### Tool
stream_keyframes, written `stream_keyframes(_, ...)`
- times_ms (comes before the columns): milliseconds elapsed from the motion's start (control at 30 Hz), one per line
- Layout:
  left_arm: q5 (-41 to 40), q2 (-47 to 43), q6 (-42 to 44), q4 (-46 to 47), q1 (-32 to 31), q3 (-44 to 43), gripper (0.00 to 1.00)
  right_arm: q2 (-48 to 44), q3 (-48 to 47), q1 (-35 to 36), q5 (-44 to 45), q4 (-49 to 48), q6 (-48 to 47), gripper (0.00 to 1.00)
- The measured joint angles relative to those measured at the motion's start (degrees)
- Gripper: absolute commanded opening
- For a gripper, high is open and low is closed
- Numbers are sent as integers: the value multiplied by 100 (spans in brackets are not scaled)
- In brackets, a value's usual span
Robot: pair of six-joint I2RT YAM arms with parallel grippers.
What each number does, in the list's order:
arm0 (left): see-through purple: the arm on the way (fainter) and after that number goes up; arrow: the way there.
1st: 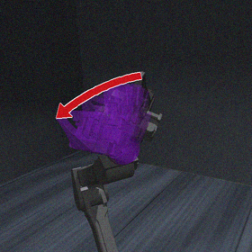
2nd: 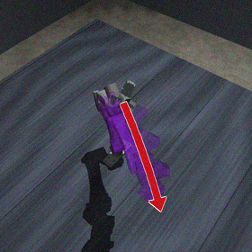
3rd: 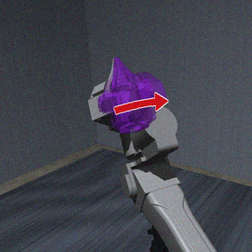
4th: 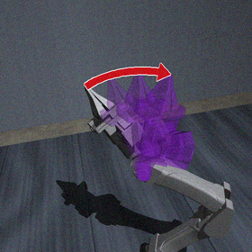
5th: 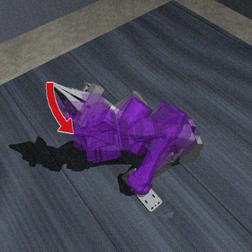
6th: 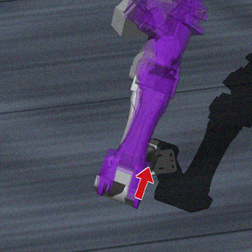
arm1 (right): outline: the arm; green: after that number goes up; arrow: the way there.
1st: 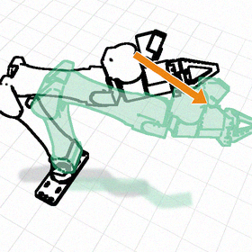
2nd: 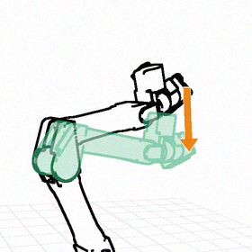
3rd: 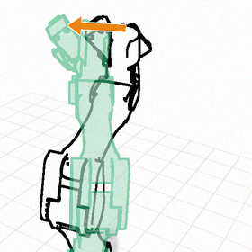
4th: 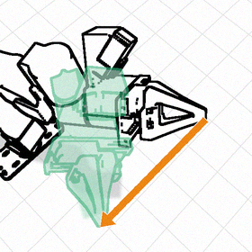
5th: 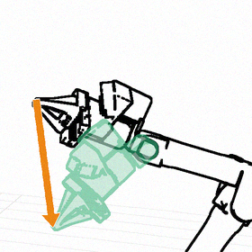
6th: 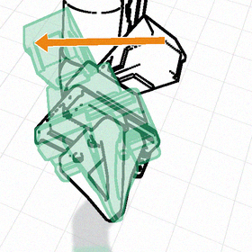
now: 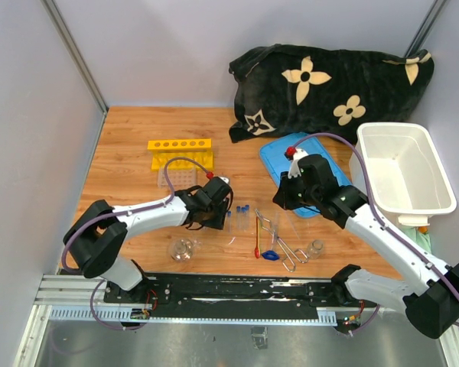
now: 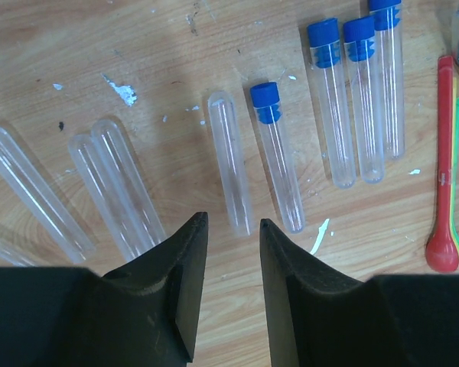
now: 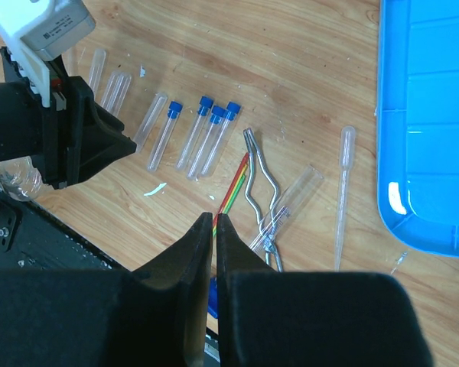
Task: Organize the chemistry lab equipment
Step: Pick up the test tube at the center of the board.
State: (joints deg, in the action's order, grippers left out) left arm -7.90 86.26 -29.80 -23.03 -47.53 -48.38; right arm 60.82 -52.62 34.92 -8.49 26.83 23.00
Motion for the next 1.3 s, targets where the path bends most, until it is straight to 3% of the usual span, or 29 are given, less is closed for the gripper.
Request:
stream_keyframes(367,-17,393,4,197,-48,20,35,68,0,0,-2,0,-2,7)
stream_keyframes(600,-98,389,17,247,-63,55,8,70,0,0,-7,0,0,8)
stream_keyframes(767,-146,203,72,356,-79,240,0,72,0,0,-92,-2,22,12)
stream_keyframes(967,-282,-800,260,323,-87,706,0,85,-4,0,-522,-87,136,34)
stream_keyframes(1167,-420,-2341,503,516,-114,911,0,420,-105,22,-1840,-595,407,45)
stream_keyframes(1300,-435,-3189,695,717,-184,988,0,688,-247,68,-2503,-999,634,47)
